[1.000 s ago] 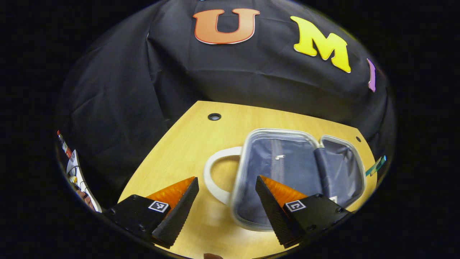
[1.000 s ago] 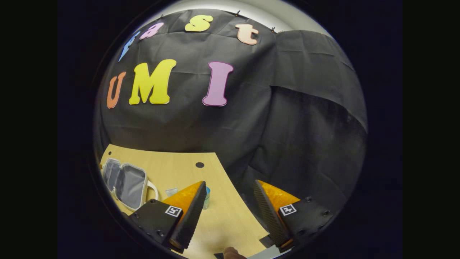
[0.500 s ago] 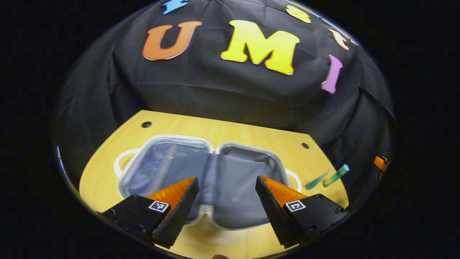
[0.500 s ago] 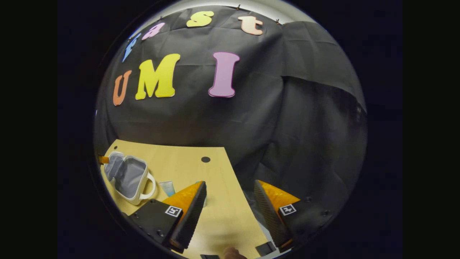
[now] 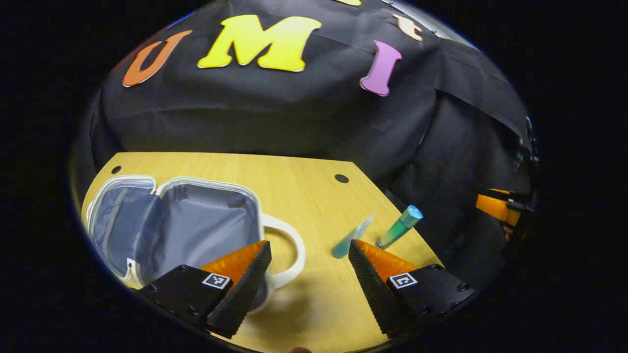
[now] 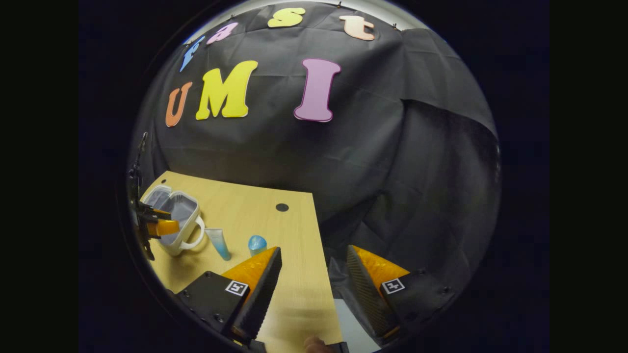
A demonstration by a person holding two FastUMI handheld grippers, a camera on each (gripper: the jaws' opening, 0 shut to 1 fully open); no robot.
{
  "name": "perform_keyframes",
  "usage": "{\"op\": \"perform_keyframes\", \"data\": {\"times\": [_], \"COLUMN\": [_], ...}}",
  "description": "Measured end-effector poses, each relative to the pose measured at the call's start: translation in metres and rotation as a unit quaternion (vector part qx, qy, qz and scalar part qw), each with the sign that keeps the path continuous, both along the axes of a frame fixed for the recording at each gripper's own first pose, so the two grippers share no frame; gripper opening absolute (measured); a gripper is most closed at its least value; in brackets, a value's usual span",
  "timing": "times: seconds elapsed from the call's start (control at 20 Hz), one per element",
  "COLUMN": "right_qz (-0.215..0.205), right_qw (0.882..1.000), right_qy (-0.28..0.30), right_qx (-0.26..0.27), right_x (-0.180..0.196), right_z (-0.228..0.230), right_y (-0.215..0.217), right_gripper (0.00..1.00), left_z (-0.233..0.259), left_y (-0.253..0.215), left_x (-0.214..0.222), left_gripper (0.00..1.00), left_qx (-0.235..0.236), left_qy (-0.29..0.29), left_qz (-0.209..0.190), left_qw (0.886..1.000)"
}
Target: First open the suitcase, pack the skin care products into it, and then close the suitcase.
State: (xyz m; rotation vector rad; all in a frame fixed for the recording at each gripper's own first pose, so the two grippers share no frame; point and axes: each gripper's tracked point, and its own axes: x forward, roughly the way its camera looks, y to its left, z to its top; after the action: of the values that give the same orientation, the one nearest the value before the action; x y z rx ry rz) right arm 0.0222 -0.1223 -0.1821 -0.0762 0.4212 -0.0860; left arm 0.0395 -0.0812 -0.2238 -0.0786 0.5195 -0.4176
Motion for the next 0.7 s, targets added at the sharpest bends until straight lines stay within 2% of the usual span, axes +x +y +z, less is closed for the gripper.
{"op": "perform_keyframes", "data": {"times": [0.2,0.4,0.65,0.7], "right_qz": [0.043,0.069,0.084,0.088], "right_qw": [0.999,0.997,0.995,0.994], "right_qy": [0.014,0.036,0.058,0.057], "right_qx": [-0.004,-0.026,-0.016,-0.011], "right_x": [0.005,0.015,0.029,0.03], "right_z": [-0.022,-0.046,-0.073,-0.077], "right_y": [0.003,0.0,0.008,0.008], "right_gripper": [0.8,0.8,0.8,0.8], "left_z": [-0.031,-0.056,-0.081,-0.078], "left_y": [-0.045,-0.078,-0.092,-0.092], "left_x": [0.005,0.022,0.054,0.06], "left_gripper": [1.0,1.0,1.0,0.97], "left_qx": [0.038,0.059,0.076,0.079], "left_qy": [-0.003,-0.018,-0.021,-0.033], "left_qz": [-0.026,-0.027,0.008,0.013], "left_qw": [0.999,0.998,0.997,0.996]}}
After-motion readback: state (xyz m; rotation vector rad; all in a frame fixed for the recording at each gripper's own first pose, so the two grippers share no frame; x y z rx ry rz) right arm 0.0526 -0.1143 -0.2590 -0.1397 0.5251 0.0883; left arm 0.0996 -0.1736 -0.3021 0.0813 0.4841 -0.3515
